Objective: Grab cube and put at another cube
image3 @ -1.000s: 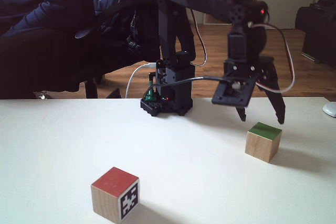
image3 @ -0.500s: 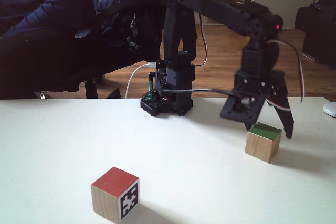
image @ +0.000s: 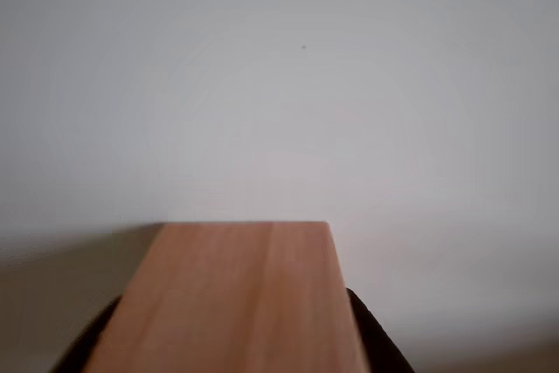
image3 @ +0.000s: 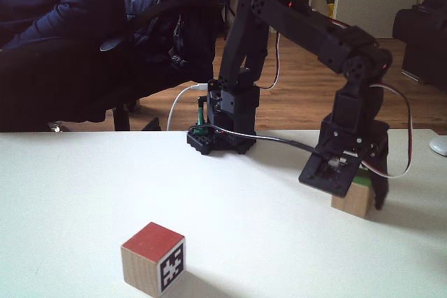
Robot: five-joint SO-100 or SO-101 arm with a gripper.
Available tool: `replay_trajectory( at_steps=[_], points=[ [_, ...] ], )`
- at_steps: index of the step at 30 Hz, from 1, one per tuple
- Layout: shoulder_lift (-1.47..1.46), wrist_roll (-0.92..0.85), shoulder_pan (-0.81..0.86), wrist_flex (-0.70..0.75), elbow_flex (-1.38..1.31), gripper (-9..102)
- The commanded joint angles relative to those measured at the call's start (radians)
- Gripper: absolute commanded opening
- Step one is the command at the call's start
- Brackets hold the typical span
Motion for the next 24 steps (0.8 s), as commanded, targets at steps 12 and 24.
replay_trajectory(
  at_steps=[12, 24],
  points=[
    [0.416, -0.021, 0.244, 0.103, 0.063, 7],
    [0.917, -0.265, 0.940, 0.106, 0.313, 7]
  ],
)
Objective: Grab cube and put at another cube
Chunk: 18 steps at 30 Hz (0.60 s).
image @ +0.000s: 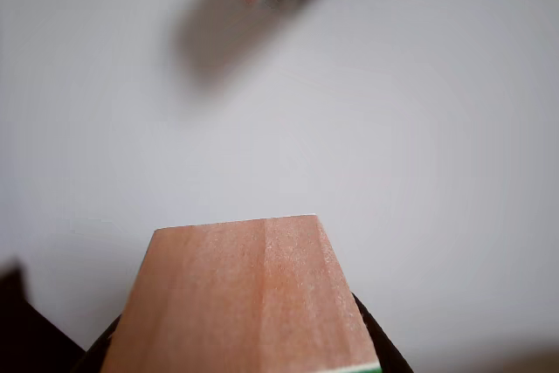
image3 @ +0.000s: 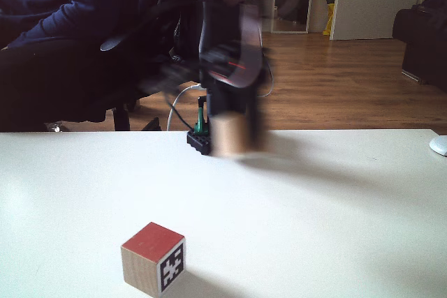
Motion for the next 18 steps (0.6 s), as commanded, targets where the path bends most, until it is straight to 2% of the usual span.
replay_trajectory(
  at_steps=[1, 8, 18],
  points=[
    [0.057, -0.044, 0.169, 0.002, -0.014, 7],
    [-0.193, -0.020, 0.285, 0.048, -0.244, 7],
    [-0.506, 0.061, 0.287, 0.103, -0.583, 6]
  ],
)
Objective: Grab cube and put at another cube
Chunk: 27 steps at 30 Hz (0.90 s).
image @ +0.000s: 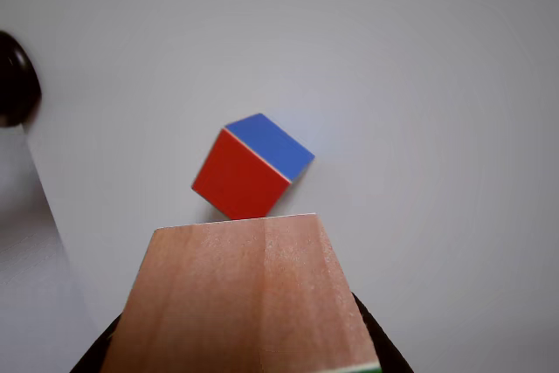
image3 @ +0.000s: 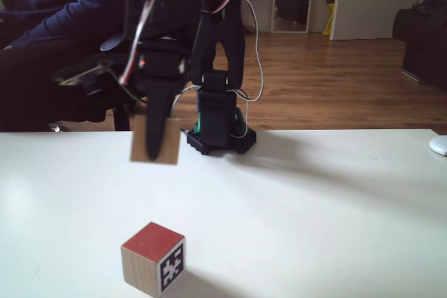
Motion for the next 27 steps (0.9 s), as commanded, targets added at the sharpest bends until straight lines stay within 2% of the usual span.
replay_trajectory(
  at_steps=[1, 11, 27],
  points=[
    [-0.074, 0.012, 0.005, 0.014, -0.144, 6],
    [-0.316, 0.029, -0.011, 0.015, -0.304, 6],
    [-0.483, 0.087, -0.081, 0.091, -0.497, 6]
  ],
)
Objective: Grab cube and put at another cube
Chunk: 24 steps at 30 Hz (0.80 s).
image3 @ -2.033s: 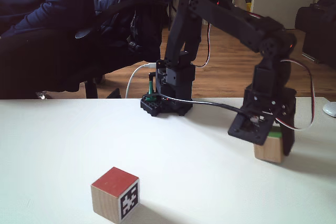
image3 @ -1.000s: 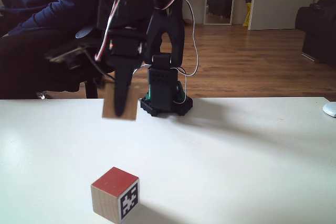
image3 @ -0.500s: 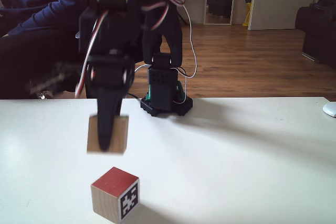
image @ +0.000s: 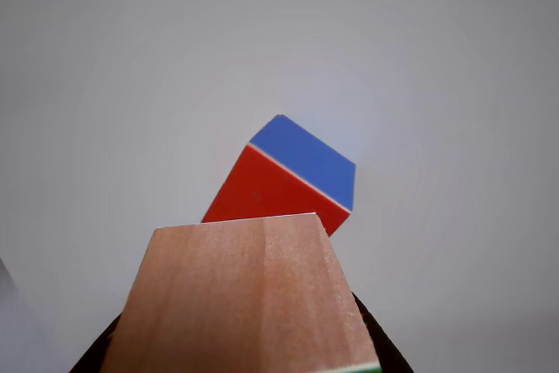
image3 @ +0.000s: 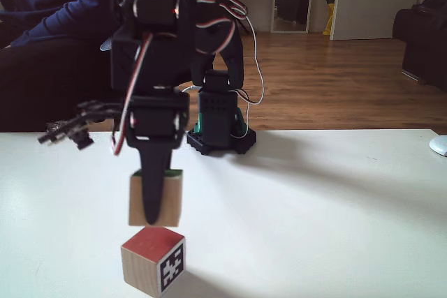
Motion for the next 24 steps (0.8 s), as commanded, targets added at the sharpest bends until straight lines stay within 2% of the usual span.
replay_trajectory(
  at_steps=[1, 24],
  points=[
    [-0.015, 0.008, -0.014, 0.015, -0.092, 6],
    [-0.098, -0.002, -0.005, 0.064, -0.158, 8]
  ],
)
